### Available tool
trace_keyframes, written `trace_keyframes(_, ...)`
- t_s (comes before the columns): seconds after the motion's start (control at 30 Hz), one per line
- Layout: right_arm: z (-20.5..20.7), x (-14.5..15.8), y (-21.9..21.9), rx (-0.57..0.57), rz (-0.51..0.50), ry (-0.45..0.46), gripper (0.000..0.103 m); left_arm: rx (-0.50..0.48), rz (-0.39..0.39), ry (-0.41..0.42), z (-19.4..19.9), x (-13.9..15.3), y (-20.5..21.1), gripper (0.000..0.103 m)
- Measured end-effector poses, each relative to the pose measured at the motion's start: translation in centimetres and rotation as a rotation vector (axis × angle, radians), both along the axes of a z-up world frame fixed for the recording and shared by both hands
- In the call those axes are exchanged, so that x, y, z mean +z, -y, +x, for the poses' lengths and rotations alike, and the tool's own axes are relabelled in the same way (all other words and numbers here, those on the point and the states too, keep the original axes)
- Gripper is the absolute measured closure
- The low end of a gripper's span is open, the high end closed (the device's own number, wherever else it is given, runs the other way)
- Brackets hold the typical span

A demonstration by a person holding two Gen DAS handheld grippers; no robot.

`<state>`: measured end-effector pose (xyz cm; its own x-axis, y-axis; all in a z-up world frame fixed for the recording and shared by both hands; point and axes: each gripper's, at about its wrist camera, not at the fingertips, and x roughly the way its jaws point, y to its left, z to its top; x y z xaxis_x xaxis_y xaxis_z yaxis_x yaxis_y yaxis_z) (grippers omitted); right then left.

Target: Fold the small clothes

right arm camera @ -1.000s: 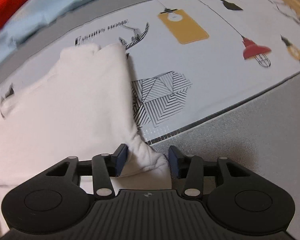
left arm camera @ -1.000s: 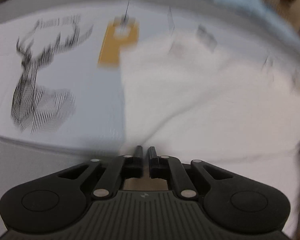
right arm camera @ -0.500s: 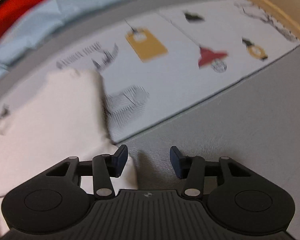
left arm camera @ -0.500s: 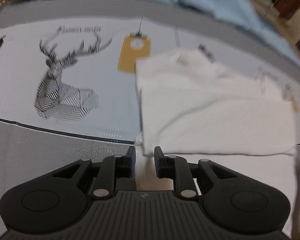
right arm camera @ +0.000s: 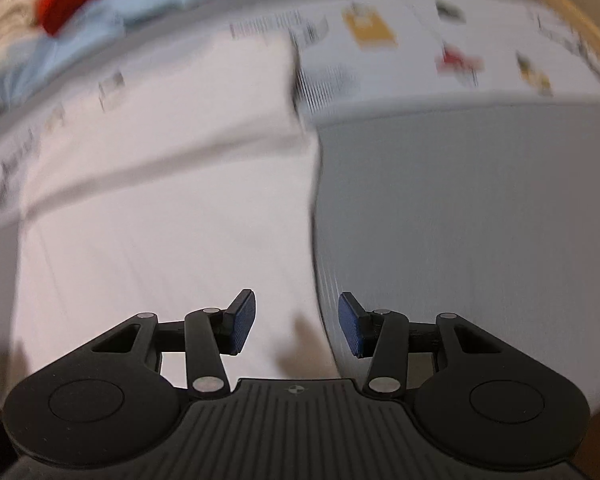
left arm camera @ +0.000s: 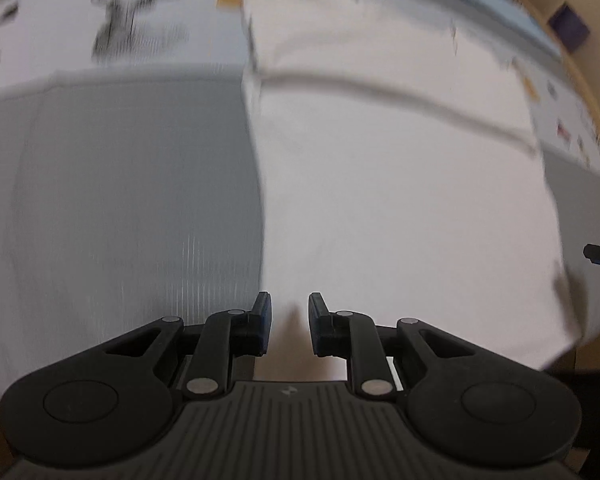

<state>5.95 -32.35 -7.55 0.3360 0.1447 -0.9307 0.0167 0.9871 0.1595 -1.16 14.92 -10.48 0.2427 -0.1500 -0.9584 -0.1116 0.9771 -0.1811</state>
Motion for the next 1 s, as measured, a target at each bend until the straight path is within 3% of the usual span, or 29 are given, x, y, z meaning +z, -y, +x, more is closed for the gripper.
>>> trace_keyframes(0.07, -1.4, -1.0, 0.3, -0.01, -0.008, -0.039, 0.055, 0.007, 0.024, -0.025, -1.5, -1.4, -0.4, 0.082)
trace_keyframes(0.17, -2.9, -2.0, 1.2, -0.024, -0.011, -0.061, 0.055, 0.036, -0.007, -0.078, -3.1, -3.0, -1.0, 0.082)
trace_keyframes(0.27, -3.9, -3.0, 1.9, -0.03, -0.027, -0.1, 0.054, 0.031, -0.032, -0.092, -4.0, -3.5, -0.6, 0.081)
trace_keyframes(0.43, -5.4, -5.0, 2.3, 0.005, -0.068, -0.188, 0.054, 0.008, -0.005, -0.133, -4.5, -4.4, 0.0, 0.081)
trace_keyframes(0.57, -6.3, -5.2, 1.6, 0.058, -0.081, -0.181, 0.054, -0.011, 0.022, -0.137, -4.6, -4.8, 0.8, 0.081)
trace_keyframes(0.7, -7.0, -5.0, 0.8, 0.095, -0.067, -0.178, 0.075, 0.012, 0.033, -0.133, -4.4, -5.1, 1.7, 0.081)
trace_keyframes(0.77, -7.2, -4.9, 0.7, 0.096, -0.047, -0.182, 0.093, 0.011, 0.039, -0.126, -4.7, -5.0, 2.0, 0.083)
trace_keyframes(0.8, -7.2, -4.9, 0.6, 0.099, -0.042, -0.181, 0.096, -0.002, 0.043, -0.121, -4.7, -5.0, 2.2, 0.085)
trace_keyframes(0.83, -7.3, -4.8, 0.6, 0.1, -0.038, -0.178, 0.097, -0.017, 0.046, -0.115, -5.1, -4.8, 2.4, 0.095)
trace_keyframes(0.93, -7.2, -4.1, 0.8, 0.075, -0.011, -0.16, 0.098, -0.032, 0.049, -0.092, -5.3, -3.8, 2.8, 0.097)
trace_keyframes(1.0, -7.2, -2.2, 1.3, 0.055, 0.03, -0.111, 0.098, -0.069, 0.064, -0.041, -5.9, -1.6, 3.0, 0.097)
